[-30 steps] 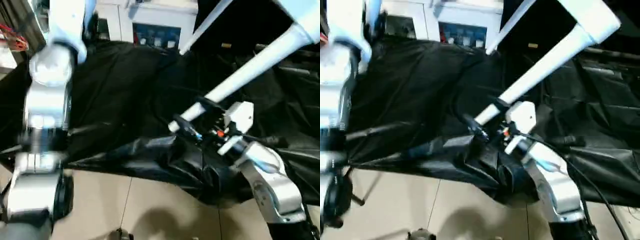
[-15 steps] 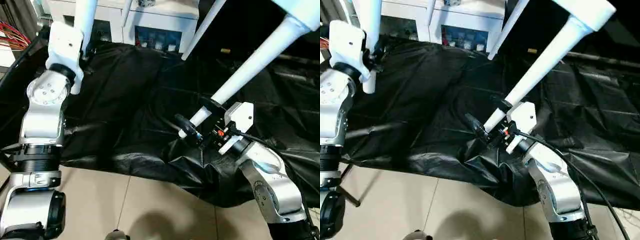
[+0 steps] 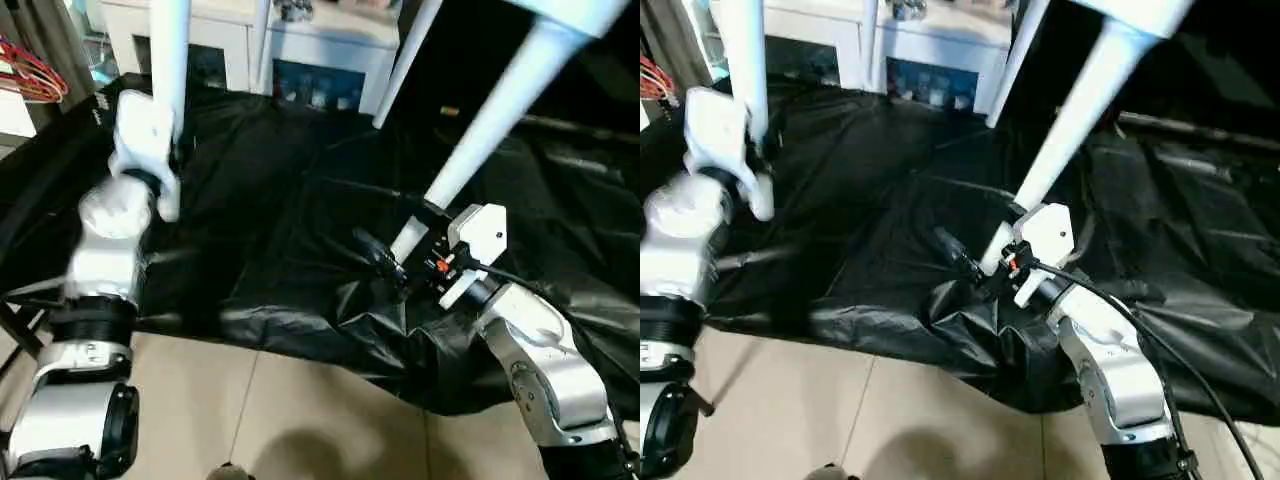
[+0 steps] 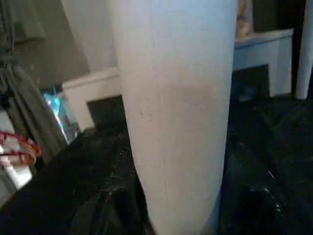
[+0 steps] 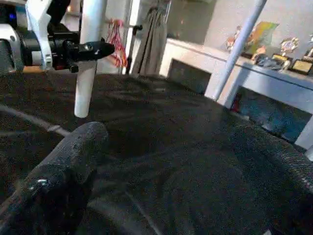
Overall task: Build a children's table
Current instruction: Flip table
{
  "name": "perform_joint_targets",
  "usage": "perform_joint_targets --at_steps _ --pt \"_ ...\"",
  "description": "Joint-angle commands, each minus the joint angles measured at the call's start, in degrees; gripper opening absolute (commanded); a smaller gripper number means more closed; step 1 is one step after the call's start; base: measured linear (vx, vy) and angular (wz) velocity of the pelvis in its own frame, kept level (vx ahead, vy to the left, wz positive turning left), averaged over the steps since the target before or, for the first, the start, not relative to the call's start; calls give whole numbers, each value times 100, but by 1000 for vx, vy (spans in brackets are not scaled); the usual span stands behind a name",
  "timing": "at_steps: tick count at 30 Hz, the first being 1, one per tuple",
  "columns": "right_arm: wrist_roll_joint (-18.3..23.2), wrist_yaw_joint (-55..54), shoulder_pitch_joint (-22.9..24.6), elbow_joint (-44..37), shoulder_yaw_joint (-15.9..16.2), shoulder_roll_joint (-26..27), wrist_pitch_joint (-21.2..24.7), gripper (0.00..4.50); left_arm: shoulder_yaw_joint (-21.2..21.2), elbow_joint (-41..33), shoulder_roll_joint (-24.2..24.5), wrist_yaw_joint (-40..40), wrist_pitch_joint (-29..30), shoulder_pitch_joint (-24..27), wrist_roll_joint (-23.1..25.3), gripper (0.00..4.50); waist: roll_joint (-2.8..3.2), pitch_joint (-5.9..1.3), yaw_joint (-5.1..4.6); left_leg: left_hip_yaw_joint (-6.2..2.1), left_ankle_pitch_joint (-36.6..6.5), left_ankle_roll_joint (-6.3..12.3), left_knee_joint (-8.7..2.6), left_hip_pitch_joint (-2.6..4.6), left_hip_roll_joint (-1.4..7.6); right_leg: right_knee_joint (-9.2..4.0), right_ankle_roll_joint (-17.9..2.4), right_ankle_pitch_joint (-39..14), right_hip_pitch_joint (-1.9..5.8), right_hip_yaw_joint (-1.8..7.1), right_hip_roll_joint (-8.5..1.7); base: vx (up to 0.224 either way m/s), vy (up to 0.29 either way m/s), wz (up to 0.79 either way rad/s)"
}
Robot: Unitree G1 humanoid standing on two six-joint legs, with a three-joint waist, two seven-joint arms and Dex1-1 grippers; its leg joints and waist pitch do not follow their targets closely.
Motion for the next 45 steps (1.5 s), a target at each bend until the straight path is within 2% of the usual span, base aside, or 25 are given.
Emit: perform_joint_targets --at_steps 1,3,4,5,7,9,13,14,16,18,19,24,25,26,28,29,32,33,34,36,39,40,41,43,45 --pt "62 89 65 -131 88 -75 298 450 -597 342 -3 -142 -185 71 549 163 163 -274 -100 -113 -1815 -307 -553 210 242 -563 -641 -1381 110 276 -429 0 0 0" --pt "122 141 116 -137 202 -114 602 450 -648 517 -43 -184 -312 77 550 163 175 -266 -95 -118 -1899 -309 -567 234 253 -582 -660 -1407 96 276 -433 0 0 0" --pt "122 141 116 -137 202 -114 602 450 -648 517 -43 -184 -312 77 550 163 187 -257 -107 -129 -2095 -356 -587 254 267 -596 -672 -1528 85 269 -443 0 0 0" --pt "97 171 138 -130 270 -137 632 450 -669 639 -62 -193 -390 55 549 163 164 -256 -121 -145 -2242 -401 -600 267 274 -608 -667 -1636 89 259 -452 0 0 0" --pt "27 111 167 -99 418 -122 893 450 -706 1076 -135 -165 -646 -44 535 163 169 -256 -125 -151 -2297 -424 -614 280 267 -634 -649 -1665 92 262 -459 0 0 0" --pt "-21 102 174 -91 464 -99 915 450 -724 1259 -160 -107 -742 -92 559 163 172 -246 -131 -162 -2504 -469 -630 302 273 -658 -614 -1796 78 261 -470 0 0 0" --pt "-70 49 179 -149 478 -95 1038 450 -711 1653 -189 -5 -876 -225 595 163 160 -247 -138 -172 -2452 -479 -653 290 284 -652 -630 -1668 108 261 -494 0 0 0" --pt "-81 42 179 -158 484 -94 1054 450 -710 1742 -184 -9 -879 -256 602 163 176 -248 -141 -169 -2464 -486 -660 298 282 -664 -619 -1675 111 260 -490 0 0 0" --pt "-90 33 179 -169 490 -90 1080 450 -693 1854 -180 -85 -873 -292 574 163 167 -234 -139 -173 -2593 -490 -664 330 281 -691 -603 -1848 96 264 -499 0 0 0" --pt "-94 19 181 -180 496 -83 1106 450 -652 1986 -178 -190 -844 -315 514 163 155 -248 -135 -181 -2487 -478 -667 310 287 -684 -612 -1812 126 270 -521 0 0 0" --pt "-97 11 180 -185 498 -79 1120 450 -640 2053 -177 -253 -839 -326 490 219 149 -251 -133 -175 -2366 -464 -671 293 282 -681 -611 -1721 136 271 -517 0 0 0" --pt "-80 -23 198 -240 488 -35 1188 450 -571 2229 -112 34 -1118 -304 485 247 124 -266 -141 -153 -2009 -384 -670 271 288 -653 -581 -1479 168 278 -514 0 0 0" --pt "-74 -28 205 -255 482 -25 1198 450 -551 2217 -104 40 -1159 -292 460 272 107 -275 -143 -147 -1886 -365 -668 266 296 -638 -642 -1349 181 277 -521 0 0 0" --pt "-57 -32 209 -267 476 -10 1211 450 -547 2165 -91 -9 -1173 -260 438 272 104 -279 -139 -128 -1732 -325 -653 260 290 -623 -693 -1177 185 281 -513 0 0 0" --pt "35 -52 228 -289 446 50 1244 450 -551 1989 -55 -97 -1145 -166 406 291 115 -289 -143 -125 -1425 -277 -656 205 288 -578 -735 -891 234 278 -517 0 0 0" --pt "92 -57 238 -301 427 80 1270 450 -516 1887 -52 -127 -1143 -119 351 303 113 -295 -145 -120 -1351 -266 -648 206 289 -575 -753 -800 238 279 -518 0 0 0" --pt "291 -113 288 -429 340 164 1444 450 -400 1415 -3 -128 -1108 124 171 316 145 -340 -155 -109 -780 -174 -609 192 294 -456 -964 203 281 255 -493 0 0 0" --pt "305 -117 293 -438 332 170 1453 450 -393 1377 1 -124 -1106 145 162 321 151 -349 -155 -108 -692 -154 -597 200 297 -435 -1003 386 283 253 -492 0 0 0" --pt "383 -142 335 -507 279 204 1482 450 -255 854 27 -23 -1037 435 27 348 164 -344 -145 -98 -517 -106 -589 194 287 -406 -1091 764 293 243 -473 0 0 0" --pt "435 -155 377 -540 229 247 1482 450 -137 356 53 96 -949 716 -49 354 170 -348 -150 -100 -516 -98 -591 179 306 -380 -1148 914 316 241 -489 0 0 0" --pt "493 -201 453 -548 142 300 1464 450 10 -560 93 90 -687 1256 -158 356 194 -326 -164 -83 -640 -96 -597 181 295 -396 -1154 789 311 244 -476 0 0 0" --pt "492 -226 498 -549 107 303 1452 450 89 -1061 69 8 -511 1552 -286 356 235 -313 -177 -82 -863 -165 -609 201 299 -423 -1148 505 298 246 -471 0 0 0" --pt "493 -229 516 -544 94 302 1443 450 116 -1276 60 -39 -437 1684 -343 356 235 -313 -177 -82 -863 -165 -609 201 299 -423 -1148 505 298 246 -471 0 0 0" --pt "433 -298 597 -519 66 309 1376 450 192 -2092 -12 -286 -192 2206 -713 356 230 -281 -192 -65 -1057 -234 -625 199 292 -451 -1144 172 276 257 -459 0 0 0" --pt "340 -406 662 -471 44 339 1256 450 226 -2655 -77 -433 23 2572 -1016 356 270 -247 -180 -69 -1337 -307 -655 193 292 -496 -1103 -249 257 266 -455 0 0 0"
